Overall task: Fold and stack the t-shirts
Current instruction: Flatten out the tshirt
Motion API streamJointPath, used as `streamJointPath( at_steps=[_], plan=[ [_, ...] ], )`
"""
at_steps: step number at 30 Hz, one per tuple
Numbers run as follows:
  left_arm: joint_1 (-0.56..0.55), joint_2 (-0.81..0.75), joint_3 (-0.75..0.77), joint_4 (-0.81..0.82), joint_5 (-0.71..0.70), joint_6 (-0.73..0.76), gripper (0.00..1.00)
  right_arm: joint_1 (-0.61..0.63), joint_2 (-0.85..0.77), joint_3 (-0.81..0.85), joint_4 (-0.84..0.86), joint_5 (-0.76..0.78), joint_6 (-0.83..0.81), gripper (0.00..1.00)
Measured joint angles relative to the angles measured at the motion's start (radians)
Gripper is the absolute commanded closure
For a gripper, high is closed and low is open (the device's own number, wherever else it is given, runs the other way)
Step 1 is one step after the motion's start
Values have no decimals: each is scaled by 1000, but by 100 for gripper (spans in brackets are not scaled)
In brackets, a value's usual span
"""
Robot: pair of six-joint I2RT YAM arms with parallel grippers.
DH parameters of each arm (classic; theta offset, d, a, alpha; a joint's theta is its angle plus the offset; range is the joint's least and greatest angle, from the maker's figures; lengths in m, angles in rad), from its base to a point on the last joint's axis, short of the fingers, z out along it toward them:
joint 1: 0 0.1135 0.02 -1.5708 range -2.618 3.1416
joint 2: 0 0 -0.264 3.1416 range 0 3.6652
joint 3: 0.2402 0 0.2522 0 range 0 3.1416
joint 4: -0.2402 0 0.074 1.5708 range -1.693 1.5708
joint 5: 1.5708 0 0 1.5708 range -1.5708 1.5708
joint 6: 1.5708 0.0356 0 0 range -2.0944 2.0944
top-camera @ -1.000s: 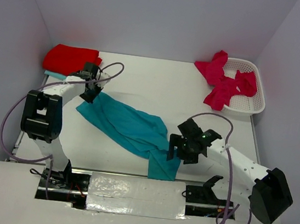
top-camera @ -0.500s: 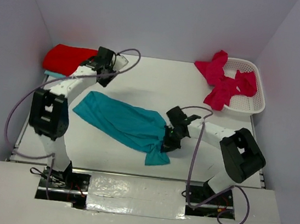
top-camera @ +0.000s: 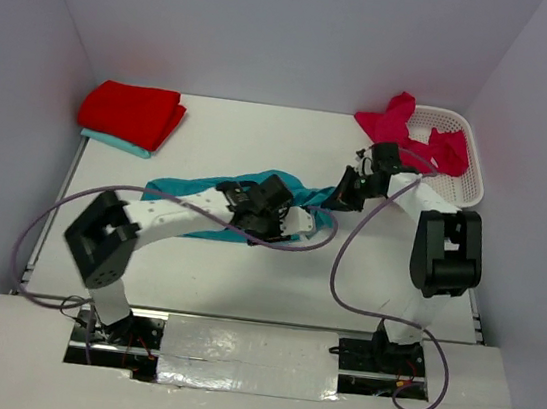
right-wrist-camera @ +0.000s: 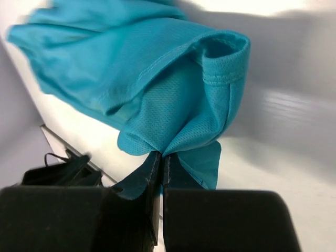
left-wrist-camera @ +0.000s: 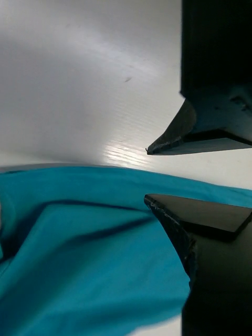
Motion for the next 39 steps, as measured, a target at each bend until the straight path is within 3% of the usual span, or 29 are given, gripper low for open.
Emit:
streamJointPath(
  at_steps=[5, 13, 24, 27, 29, 31, 33, 37, 39],
  plan=[
    [-18, 237, 63, 111, -39, -62, 49, -30, 117, -1, -32, -15, -28, 100],
    [-91, 300, 80, 345, -123, -159, 48, -36, 180, 70, -68, -8, -48, 100],
    [-72, 419, 147, 375, -117, -310, 46, -47, 177, 52, -72, 3, -73, 100],
    [-70, 449, 174, 385, -116, -333, 55, -48, 167, 32, -70, 3, -73, 100],
    [-68, 470, 198, 386, -120, -348, 74, -48, 161, 27, -72, 2, -73, 100],
    [-68, 485, 216, 384, -124, -353, 79, -50, 156, 27, -71, -2, -74, 100],
    [-68, 486, 214, 380, -127, -348, 77, -55, 151, 27, -72, -5, -77, 100],
    [-64, 459, 179, 383, -135, -333, 50, -80, 146, 29, -77, -5, -81, 100],
    [-61, 434, 155, 362, -128, -330, 48, -93, 146, 34, -83, -4, -84, 100]
  ],
)
